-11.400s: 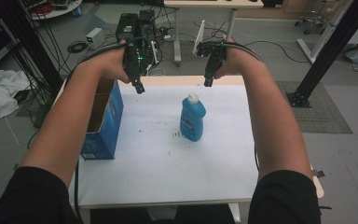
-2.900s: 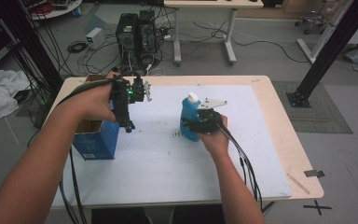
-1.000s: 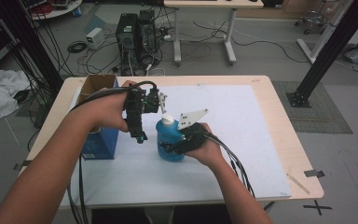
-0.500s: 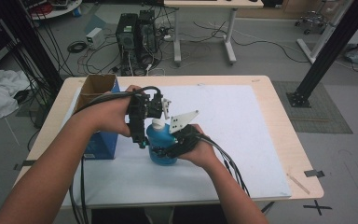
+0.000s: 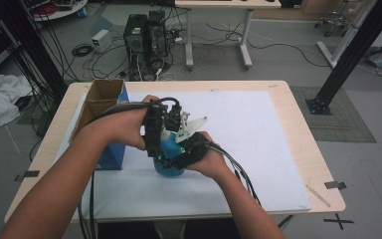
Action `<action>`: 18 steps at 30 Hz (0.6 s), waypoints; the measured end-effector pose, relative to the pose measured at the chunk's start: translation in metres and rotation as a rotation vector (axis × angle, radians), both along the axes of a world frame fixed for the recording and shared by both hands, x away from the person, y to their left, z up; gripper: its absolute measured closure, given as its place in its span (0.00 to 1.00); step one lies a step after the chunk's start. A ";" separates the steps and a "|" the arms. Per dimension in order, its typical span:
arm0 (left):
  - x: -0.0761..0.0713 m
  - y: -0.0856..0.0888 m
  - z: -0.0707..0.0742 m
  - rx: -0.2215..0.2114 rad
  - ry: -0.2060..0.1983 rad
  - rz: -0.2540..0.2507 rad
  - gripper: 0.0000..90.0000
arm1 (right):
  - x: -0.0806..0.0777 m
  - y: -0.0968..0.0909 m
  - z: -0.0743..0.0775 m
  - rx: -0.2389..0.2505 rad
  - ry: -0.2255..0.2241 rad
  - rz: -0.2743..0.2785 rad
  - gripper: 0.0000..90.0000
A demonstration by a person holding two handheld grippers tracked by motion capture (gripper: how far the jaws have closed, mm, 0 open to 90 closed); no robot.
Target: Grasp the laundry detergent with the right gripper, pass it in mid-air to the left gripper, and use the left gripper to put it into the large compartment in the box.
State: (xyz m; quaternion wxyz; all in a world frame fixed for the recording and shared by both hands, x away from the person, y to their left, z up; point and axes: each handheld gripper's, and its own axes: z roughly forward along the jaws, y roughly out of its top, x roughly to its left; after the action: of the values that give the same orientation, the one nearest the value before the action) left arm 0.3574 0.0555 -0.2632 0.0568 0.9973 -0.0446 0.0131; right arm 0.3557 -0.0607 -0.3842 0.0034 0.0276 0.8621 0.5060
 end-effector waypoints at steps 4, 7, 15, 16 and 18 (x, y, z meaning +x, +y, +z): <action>-0.001 -0.001 -0.002 0.012 0.000 -0.004 0.07 | -0.001 0.003 0.001 0.002 0.003 0.015 0.52; -0.002 -0.002 -0.003 0.017 -0.004 -0.006 0.07 | -0.001 0.003 0.002 0.004 0.007 0.022 0.52; -0.002 -0.003 -0.008 0.033 0.000 -0.004 0.07 | -0.001 0.005 0.003 0.004 0.007 0.016 0.52; -0.002 -0.003 -0.009 0.036 -0.002 -0.006 0.07 | -0.001 0.005 0.003 0.005 0.005 0.017 0.52; -0.003 -0.003 -0.009 0.036 -0.004 -0.007 0.07 | -0.001 0.005 0.003 0.006 0.008 0.020 0.52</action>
State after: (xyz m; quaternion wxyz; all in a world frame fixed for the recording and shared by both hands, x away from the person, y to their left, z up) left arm 0.3549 0.0526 -0.2724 0.0387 0.9980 -0.0486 0.0141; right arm 0.3548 -0.0557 -0.3808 -0.0050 0.0209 0.8607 0.5087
